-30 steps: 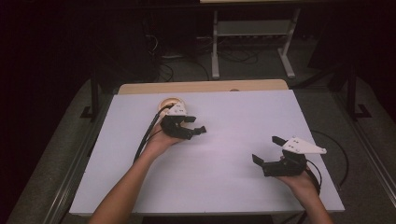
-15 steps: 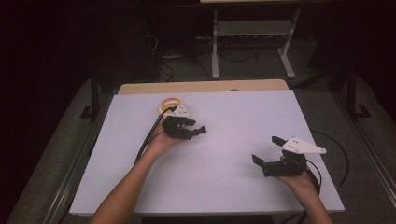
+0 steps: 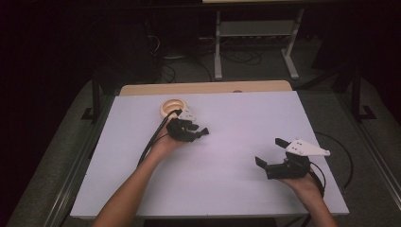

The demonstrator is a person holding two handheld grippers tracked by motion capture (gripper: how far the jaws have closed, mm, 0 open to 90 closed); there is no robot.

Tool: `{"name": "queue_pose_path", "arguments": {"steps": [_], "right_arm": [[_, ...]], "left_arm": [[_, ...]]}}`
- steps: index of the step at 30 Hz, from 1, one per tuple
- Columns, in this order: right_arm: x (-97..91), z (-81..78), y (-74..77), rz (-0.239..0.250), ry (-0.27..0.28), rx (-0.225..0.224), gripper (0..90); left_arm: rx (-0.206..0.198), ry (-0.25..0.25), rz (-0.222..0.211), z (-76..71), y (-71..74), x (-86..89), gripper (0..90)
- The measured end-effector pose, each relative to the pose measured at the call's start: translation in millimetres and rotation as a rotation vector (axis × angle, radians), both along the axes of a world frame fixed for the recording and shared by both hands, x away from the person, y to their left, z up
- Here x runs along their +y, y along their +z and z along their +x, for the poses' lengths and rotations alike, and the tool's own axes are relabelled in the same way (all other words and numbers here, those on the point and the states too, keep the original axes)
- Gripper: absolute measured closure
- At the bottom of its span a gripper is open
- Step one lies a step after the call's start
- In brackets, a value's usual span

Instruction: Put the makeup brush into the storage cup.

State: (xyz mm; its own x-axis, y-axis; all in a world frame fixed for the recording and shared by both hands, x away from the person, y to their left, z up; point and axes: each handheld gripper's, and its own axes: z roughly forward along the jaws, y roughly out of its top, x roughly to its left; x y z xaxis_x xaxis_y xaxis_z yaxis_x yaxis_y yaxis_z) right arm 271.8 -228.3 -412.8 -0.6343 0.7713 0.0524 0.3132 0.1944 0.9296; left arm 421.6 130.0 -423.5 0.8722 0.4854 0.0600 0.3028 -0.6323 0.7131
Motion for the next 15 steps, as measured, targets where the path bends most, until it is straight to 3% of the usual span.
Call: {"name": "queue_pose_path", "arguments": {"steps": [15], "right_arm": [[0.0, 0.1, -0.1, -0.002, 0.001, -0.001, 0.0]], "left_arm": [[0.014, 0.033, 0.036, 3.4, -8.3, -3.4, 64.3]]}}
